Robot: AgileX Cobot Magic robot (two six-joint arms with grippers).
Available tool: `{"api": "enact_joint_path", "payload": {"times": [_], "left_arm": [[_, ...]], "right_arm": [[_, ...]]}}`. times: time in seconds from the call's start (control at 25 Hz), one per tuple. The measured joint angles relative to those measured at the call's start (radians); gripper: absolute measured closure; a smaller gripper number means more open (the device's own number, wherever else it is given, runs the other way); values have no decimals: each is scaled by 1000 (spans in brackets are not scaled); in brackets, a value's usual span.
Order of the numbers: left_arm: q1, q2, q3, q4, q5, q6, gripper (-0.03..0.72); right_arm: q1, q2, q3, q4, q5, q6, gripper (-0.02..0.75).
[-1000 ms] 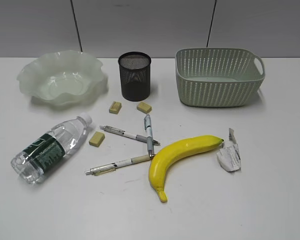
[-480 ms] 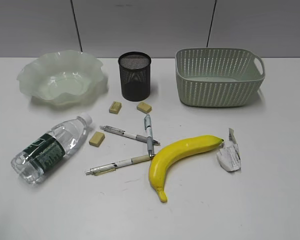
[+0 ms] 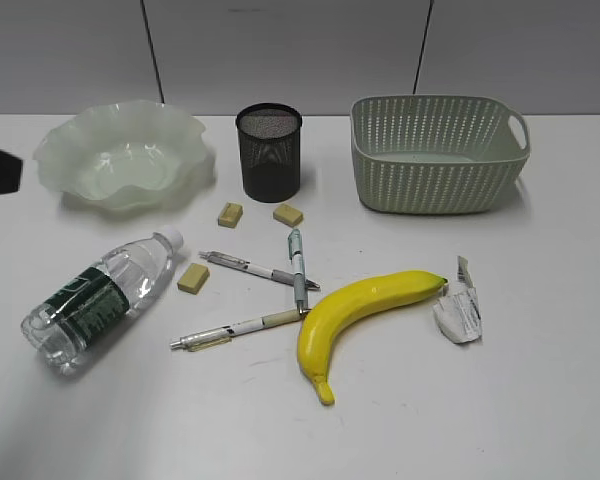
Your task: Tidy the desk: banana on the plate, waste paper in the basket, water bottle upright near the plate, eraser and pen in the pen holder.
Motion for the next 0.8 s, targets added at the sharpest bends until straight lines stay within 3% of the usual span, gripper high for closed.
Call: {"api": "enact_joint_path", "payload": {"times": [0.16, 0.32, 0.56, 0.8], "left_arm": [[-64, 206, -142, -55, 31, 84, 282], [-236, 391, -277, -25, -14, 97, 279], [-474, 674, -488, 113, -48, 63, 274], [-591, 897, -709, 288, -34, -87, 153]], "right_arm": [[0, 0, 0, 0, 0, 0, 265], [0, 0, 0, 0, 0, 0, 265], [0, 0, 0, 0, 0, 0, 265], [0, 0, 0, 0, 0, 0, 265]]}}
